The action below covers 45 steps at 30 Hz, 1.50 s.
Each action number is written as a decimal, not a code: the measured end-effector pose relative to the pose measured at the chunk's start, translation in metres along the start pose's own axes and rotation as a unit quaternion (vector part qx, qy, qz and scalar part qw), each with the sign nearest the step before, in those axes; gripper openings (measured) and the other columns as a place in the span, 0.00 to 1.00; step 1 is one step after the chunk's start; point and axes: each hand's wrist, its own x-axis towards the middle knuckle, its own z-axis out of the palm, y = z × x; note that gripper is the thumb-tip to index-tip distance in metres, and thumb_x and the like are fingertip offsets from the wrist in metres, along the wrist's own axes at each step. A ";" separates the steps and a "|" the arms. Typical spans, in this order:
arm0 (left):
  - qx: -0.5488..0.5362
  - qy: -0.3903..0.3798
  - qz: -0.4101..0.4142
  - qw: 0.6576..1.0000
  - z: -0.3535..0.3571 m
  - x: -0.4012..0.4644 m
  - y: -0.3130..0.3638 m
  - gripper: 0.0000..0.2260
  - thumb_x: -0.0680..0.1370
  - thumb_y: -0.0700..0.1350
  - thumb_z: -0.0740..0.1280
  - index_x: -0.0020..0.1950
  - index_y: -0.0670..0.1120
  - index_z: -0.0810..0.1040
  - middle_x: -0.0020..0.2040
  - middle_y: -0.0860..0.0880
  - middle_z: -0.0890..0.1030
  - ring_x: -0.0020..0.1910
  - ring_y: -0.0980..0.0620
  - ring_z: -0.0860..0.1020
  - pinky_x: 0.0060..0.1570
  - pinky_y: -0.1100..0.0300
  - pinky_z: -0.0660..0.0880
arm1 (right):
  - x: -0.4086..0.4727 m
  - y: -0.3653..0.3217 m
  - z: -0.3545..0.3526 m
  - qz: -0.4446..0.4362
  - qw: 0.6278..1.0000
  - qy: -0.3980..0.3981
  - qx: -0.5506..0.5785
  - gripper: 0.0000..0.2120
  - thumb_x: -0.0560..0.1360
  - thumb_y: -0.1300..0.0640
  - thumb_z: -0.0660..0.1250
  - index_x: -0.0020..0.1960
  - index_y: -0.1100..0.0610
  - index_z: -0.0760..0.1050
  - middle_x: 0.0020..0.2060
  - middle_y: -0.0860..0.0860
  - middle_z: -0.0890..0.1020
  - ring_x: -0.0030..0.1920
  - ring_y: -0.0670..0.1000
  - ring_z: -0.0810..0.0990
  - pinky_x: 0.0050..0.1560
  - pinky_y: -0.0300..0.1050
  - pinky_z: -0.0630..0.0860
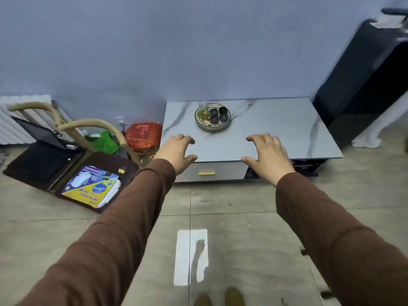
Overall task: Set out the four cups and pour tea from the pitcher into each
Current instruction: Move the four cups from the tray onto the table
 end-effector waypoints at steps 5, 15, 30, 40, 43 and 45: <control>0.003 -0.048 -0.032 0.998 0.042 0.019 -0.011 0.21 0.75 0.52 0.67 0.66 0.47 0.72 0.62 0.44 0.75 0.63 0.43 0.70 0.62 0.50 0.69 | 0.011 0.018 0.040 0.031 0.998 -0.047 -0.005 0.25 0.74 0.46 0.69 0.69 0.52 0.69 0.65 0.55 0.73 0.65 0.58 0.69 0.63 0.56 0.69; 0.000 -0.099 -0.069 0.993 0.105 0.116 -0.017 0.21 0.75 0.52 0.68 0.66 0.48 0.72 0.62 0.45 0.75 0.63 0.44 0.70 0.61 0.48 0.70 | 0.093 0.085 0.095 0.029 0.993 -0.118 0.011 0.24 0.76 0.47 0.67 0.69 0.52 0.68 0.63 0.53 0.74 0.64 0.56 0.70 0.62 0.54 0.70; -0.027 -0.133 -0.093 0.986 0.149 0.306 -0.069 0.21 0.74 0.49 0.68 0.67 0.47 0.71 0.63 0.46 0.74 0.64 0.44 0.70 0.61 0.48 0.70 | 0.288 0.139 0.143 0.063 0.985 -0.154 0.035 0.21 0.78 0.51 0.65 0.69 0.54 0.69 0.63 0.54 0.75 0.64 0.56 0.71 0.63 0.53 0.70; -0.041 -0.135 -0.112 0.984 0.198 0.430 -0.074 0.23 0.73 0.48 0.70 0.66 0.46 0.71 0.62 0.44 0.74 0.63 0.43 0.69 0.61 0.49 0.70 | 0.405 0.196 0.179 0.078 0.981 -0.160 0.076 0.19 0.78 0.53 0.65 0.67 0.55 0.70 0.61 0.54 0.76 0.63 0.56 0.72 0.61 0.52 0.71; -0.038 -0.120 -0.117 0.985 0.212 0.463 -0.076 0.24 0.72 0.48 0.70 0.67 0.45 0.71 0.62 0.44 0.74 0.63 0.42 0.69 0.61 0.49 0.69 | 0.440 0.213 0.195 0.070 0.979 -0.175 0.082 0.19 0.78 0.53 0.65 0.68 0.56 0.70 0.62 0.54 0.75 0.63 0.56 0.71 0.61 0.52 0.71; -0.038 -0.106 -0.126 0.986 0.221 0.486 -0.079 0.25 0.72 0.48 0.71 0.67 0.44 0.70 0.63 0.43 0.74 0.63 0.41 0.69 0.62 0.49 0.69 | 0.463 0.221 0.208 0.060 0.978 -0.180 0.088 0.20 0.78 0.53 0.65 0.68 0.56 0.69 0.62 0.54 0.75 0.63 0.56 0.71 0.61 0.52 0.71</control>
